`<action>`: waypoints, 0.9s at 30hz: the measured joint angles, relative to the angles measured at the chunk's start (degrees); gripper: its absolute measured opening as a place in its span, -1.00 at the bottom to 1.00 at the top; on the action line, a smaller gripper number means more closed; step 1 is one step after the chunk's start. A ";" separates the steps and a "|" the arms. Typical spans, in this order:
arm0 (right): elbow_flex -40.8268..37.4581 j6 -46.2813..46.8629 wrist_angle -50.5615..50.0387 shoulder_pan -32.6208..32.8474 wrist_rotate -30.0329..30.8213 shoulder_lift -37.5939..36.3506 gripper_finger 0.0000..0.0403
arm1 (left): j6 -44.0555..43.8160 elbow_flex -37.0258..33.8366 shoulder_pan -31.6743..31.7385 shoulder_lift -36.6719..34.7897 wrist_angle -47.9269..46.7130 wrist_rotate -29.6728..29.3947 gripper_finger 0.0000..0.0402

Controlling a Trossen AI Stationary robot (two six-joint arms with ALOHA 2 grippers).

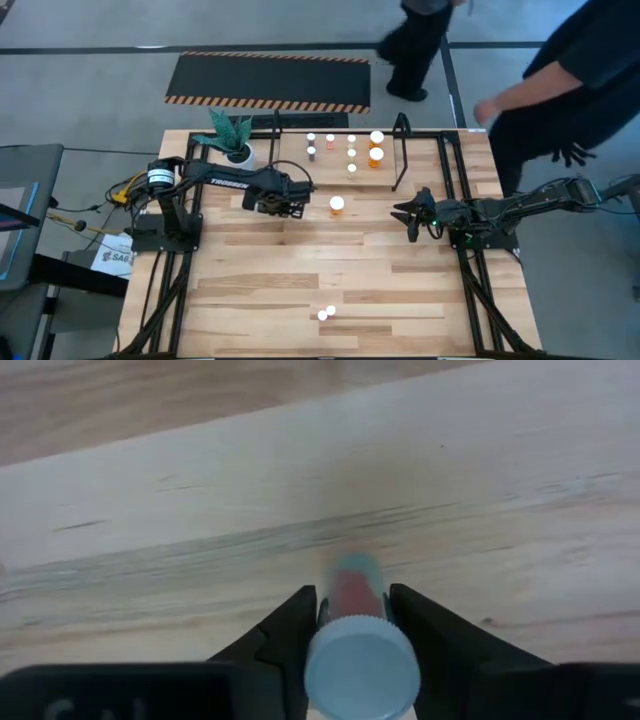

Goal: Pick and place medicine bottles onto shelf by color
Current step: Put the blue pill bottle on the shelf

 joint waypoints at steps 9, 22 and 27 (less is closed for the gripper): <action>0.00 0.00 -0.02 0.00 0.02 -0.02 -0.20 | 2.34 1.19 0.00 0.00 -0.44 0.02 -0.52; 0.00 0.02 -0.01 0.00 0.02 -0.01 -0.20 | 9.56 7.94 0.00 -0.11 -0.06 -2.95 -0.52; 0.00 0.00 -0.02 0.02 0.00 0.00 -0.20 | 16.31 11.76 0.00 -0.15 -0.01 -6.61 -0.52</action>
